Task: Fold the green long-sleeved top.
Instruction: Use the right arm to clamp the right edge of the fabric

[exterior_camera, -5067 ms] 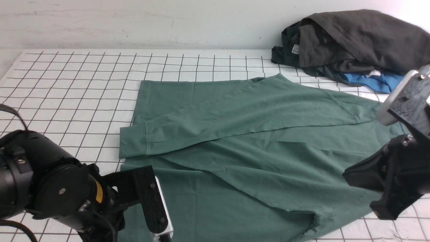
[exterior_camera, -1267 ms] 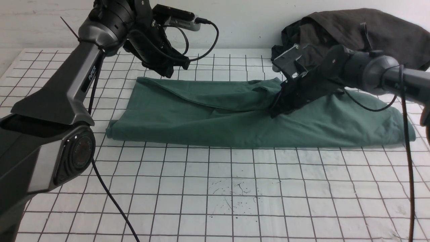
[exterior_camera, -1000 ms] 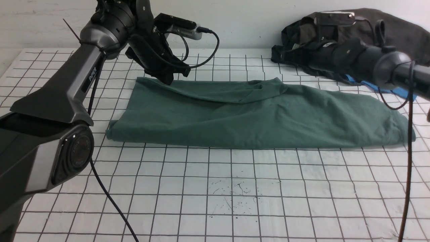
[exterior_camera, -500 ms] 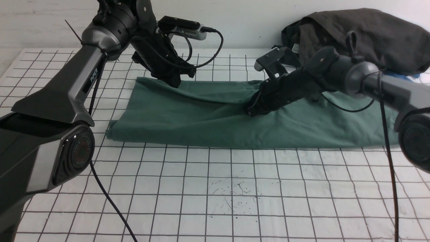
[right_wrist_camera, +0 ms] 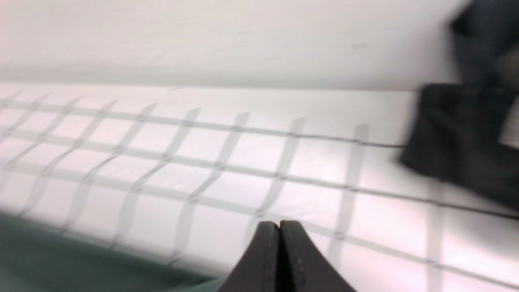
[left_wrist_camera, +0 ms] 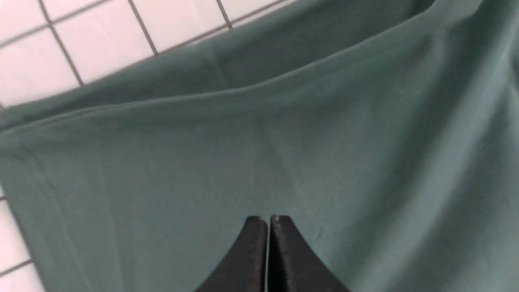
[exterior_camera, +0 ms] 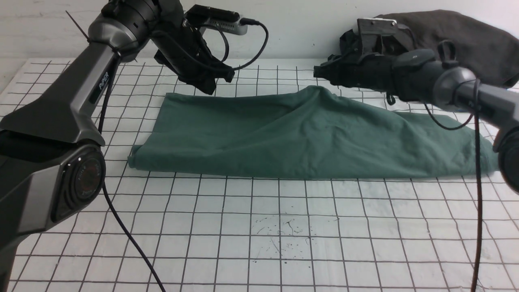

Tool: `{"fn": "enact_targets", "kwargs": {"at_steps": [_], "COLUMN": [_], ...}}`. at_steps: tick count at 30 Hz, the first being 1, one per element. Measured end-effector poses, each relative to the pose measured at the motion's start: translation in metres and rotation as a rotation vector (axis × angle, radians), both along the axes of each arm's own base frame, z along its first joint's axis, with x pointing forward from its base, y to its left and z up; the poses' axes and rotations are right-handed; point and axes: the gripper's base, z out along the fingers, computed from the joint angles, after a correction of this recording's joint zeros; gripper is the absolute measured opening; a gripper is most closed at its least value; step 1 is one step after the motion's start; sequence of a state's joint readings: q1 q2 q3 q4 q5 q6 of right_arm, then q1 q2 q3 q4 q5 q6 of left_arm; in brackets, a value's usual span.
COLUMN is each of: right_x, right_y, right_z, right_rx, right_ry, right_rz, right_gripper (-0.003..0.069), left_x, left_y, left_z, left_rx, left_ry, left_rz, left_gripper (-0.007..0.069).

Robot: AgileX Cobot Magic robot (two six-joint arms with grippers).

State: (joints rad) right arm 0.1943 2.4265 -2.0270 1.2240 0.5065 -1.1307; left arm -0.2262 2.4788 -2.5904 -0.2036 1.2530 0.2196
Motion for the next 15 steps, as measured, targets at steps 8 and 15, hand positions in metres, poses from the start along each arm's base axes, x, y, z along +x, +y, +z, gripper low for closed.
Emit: {"fn": "enact_targets", "kwargs": {"at_steps": [8, 15], "right_x": [-0.045, -0.07], "right_y": [-0.066, -0.181], "right_z": [0.044, 0.083], "right_rx": [-0.424, -0.414], "right_ry": [0.385, 0.601], "right_rz": [0.116, -0.25], "right_gripper": [-0.001, -0.0004], "left_x": [-0.054, -0.167], "left_y": [0.027, 0.065], "left_z": [0.1, 0.143], "left_rx": [0.036, 0.167], "left_ry": [-0.117, -0.08], "left_rz": [0.034, 0.068], "left_gripper": [-0.0007, -0.0007]}}
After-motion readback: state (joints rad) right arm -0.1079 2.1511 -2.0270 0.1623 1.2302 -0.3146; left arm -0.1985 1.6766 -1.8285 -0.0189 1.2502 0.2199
